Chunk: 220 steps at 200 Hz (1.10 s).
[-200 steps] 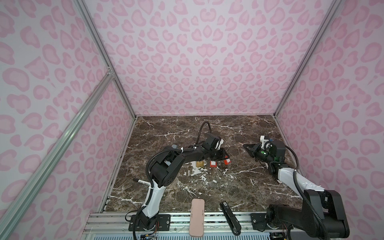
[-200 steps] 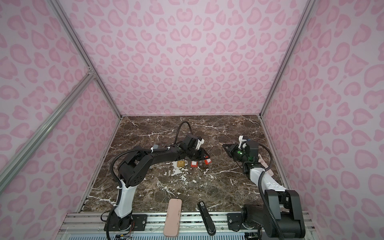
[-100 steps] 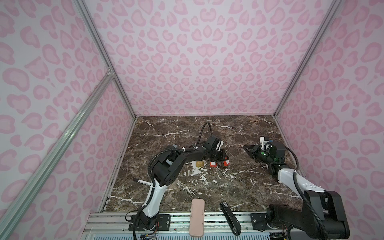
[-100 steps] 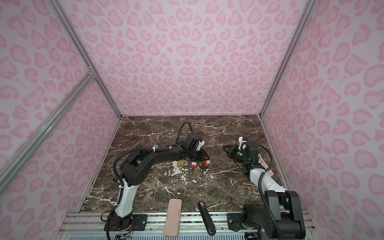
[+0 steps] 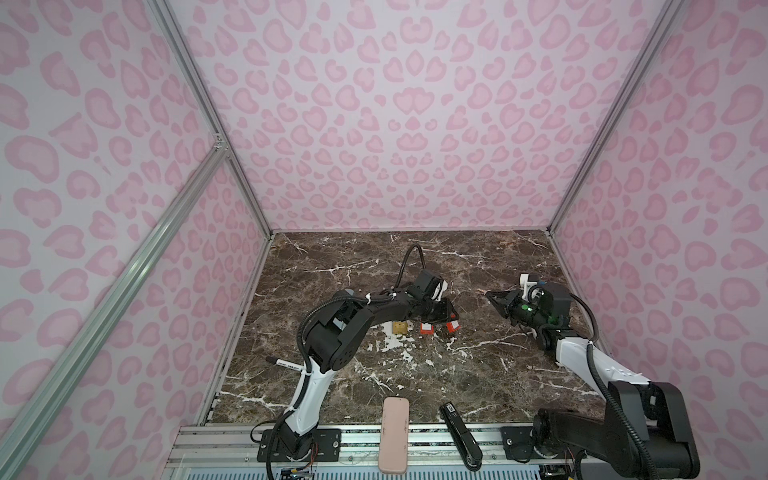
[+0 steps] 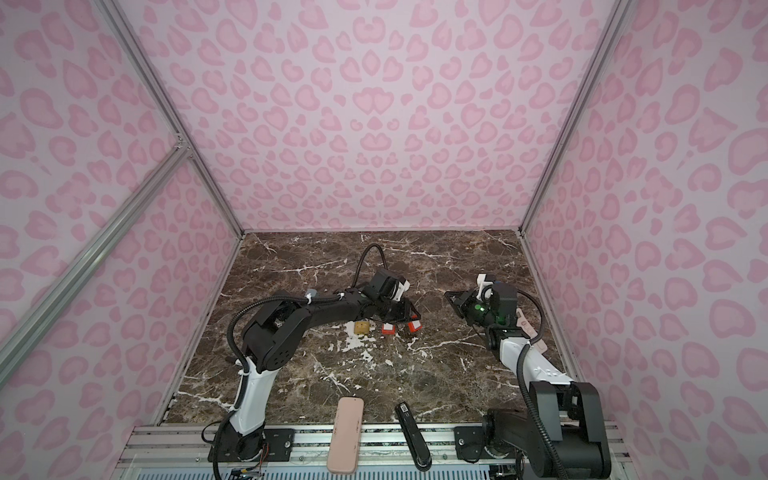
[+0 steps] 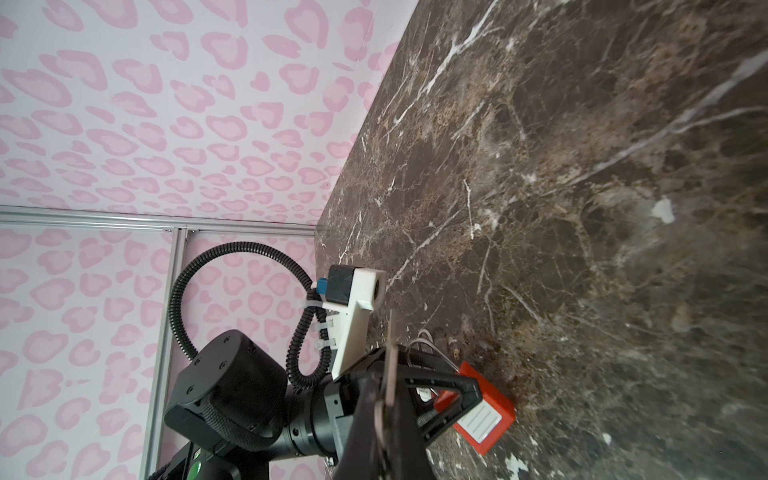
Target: Lock with the key
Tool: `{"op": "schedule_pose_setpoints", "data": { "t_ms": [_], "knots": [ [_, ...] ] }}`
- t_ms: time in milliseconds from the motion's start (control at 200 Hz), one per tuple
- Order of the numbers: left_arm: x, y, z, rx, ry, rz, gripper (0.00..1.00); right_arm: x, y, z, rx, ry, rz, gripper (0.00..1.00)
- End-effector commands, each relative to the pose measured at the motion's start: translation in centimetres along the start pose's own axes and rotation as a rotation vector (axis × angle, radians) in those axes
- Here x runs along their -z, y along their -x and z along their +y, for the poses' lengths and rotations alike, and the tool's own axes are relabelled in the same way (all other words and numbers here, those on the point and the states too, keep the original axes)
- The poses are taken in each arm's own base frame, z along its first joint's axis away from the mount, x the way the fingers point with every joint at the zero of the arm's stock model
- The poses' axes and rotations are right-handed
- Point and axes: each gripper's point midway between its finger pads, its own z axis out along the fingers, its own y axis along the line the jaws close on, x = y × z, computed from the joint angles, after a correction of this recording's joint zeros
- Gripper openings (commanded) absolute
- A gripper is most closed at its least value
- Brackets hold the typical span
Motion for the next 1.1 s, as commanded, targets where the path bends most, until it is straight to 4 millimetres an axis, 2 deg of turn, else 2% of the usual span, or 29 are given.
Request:
{"op": "schedule_pose_setpoints", "data": {
  "t_ms": [0,190,405,860,995,1095],
  "knots": [
    [0.8,0.4,-0.6,-0.030,0.007,-0.026,0.44,0.0,-0.1,0.1,0.015,0.004,0.005,0.00],
    [1.3,1.1,-0.9,-0.049,0.032,-0.046,0.52,0.1,0.1,0.4,0.018,0.009,-0.001,0.00],
    [1.5,1.5,0.1,-0.054,0.098,-0.048,0.57,0.3,-0.2,0.0,0.015,0.002,-0.003,0.00],
    [3.0,2.6,-0.9,-0.066,0.090,-0.087,0.61,0.3,-1.4,-2.1,-0.027,-0.037,0.004,0.00],
    [2.6,2.7,-0.3,-0.050,0.104,-0.083,0.62,0.4,-1.9,-2.7,-0.037,-0.043,0.006,0.00],
    [2.0,3.2,-0.8,-0.058,0.081,-0.079,0.63,0.6,-1.9,-2.5,-0.030,-0.043,0.004,0.00]
  ]
}}
